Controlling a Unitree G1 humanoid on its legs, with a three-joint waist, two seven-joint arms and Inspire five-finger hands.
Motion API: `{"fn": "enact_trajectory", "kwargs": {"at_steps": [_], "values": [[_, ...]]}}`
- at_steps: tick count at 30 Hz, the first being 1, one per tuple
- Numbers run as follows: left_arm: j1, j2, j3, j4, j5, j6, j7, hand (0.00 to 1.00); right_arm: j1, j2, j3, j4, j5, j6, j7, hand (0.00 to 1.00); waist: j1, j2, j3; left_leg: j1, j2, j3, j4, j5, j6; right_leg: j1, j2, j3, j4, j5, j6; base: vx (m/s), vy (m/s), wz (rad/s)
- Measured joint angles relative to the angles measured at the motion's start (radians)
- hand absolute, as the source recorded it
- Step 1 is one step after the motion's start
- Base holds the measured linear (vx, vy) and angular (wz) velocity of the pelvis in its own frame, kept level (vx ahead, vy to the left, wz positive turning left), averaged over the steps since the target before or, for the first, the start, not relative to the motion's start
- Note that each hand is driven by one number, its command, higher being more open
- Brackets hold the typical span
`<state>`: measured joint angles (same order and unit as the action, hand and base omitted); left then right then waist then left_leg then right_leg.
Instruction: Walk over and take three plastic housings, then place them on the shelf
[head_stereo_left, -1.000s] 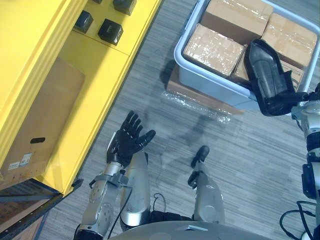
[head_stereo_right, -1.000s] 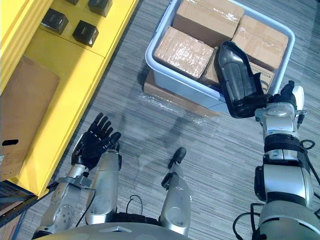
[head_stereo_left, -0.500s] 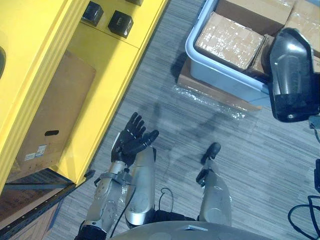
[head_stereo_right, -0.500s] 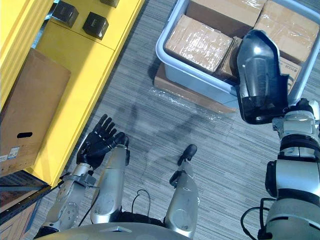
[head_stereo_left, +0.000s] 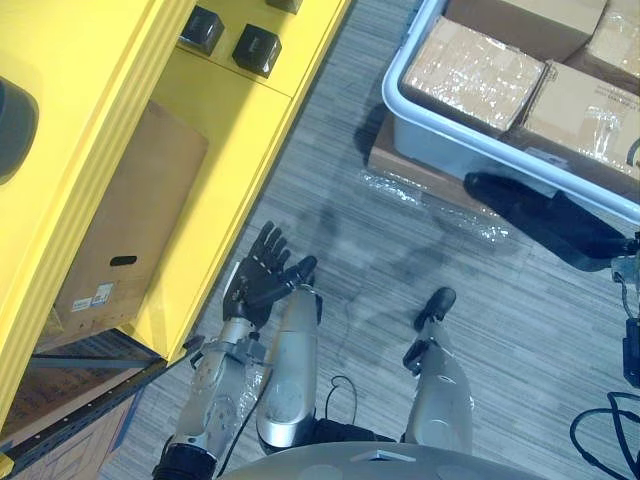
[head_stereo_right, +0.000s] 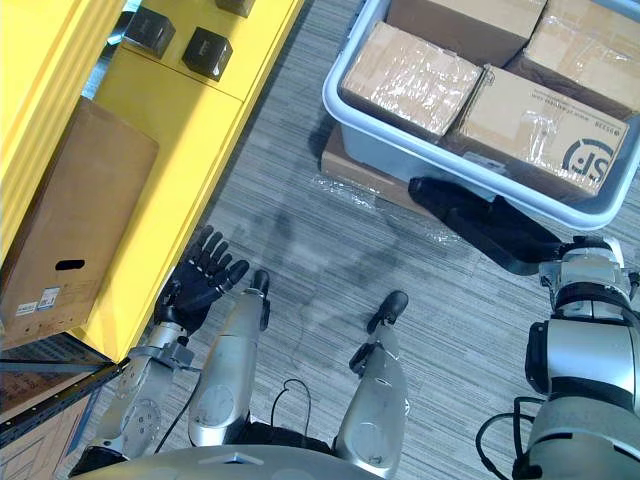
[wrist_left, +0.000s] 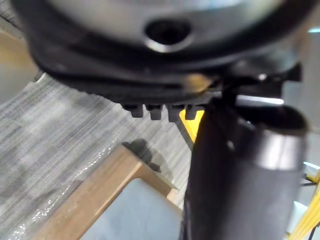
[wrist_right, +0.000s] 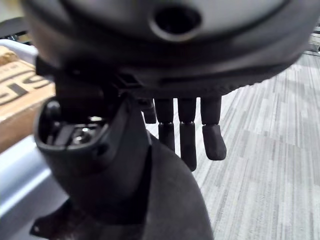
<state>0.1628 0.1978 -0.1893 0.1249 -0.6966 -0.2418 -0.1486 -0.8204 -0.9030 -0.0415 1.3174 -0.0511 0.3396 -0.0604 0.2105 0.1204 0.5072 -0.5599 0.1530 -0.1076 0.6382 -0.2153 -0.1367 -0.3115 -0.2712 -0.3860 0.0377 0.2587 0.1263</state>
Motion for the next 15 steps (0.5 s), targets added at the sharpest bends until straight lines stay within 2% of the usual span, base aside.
{"fn": "enact_trajectory", "kwargs": {"at_steps": [12, 15], "values": [[0.003, -0.001, 0.044, -0.007, 0.028, -0.001, 0.014, 1.00, 0.066, 0.005, -0.068, -0.039, 0.027, -0.075, -0.090, 0.00, -0.003, -0.006, 0.004, 0.026, -0.003, 0.002, -0.042, 0.021, -0.007, 0.010, -0.003, -0.001, -0.003, -0.007, -0.011, -0.01, 0.052, 0.01], [0.003, -0.001, 0.052, -0.008, 0.041, -0.003, 0.014, 1.00, 0.095, 0.037, -0.080, -0.059, 0.027, -0.104, -0.117, 0.00, -0.009, -0.016, 0.007, 0.048, -0.002, 0.002, -0.059, 0.025, -0.008, 0.026, -0.003, -0.004, -0.003, -0.007, -0.011, 0.02, 0.031, 0.02]]}}
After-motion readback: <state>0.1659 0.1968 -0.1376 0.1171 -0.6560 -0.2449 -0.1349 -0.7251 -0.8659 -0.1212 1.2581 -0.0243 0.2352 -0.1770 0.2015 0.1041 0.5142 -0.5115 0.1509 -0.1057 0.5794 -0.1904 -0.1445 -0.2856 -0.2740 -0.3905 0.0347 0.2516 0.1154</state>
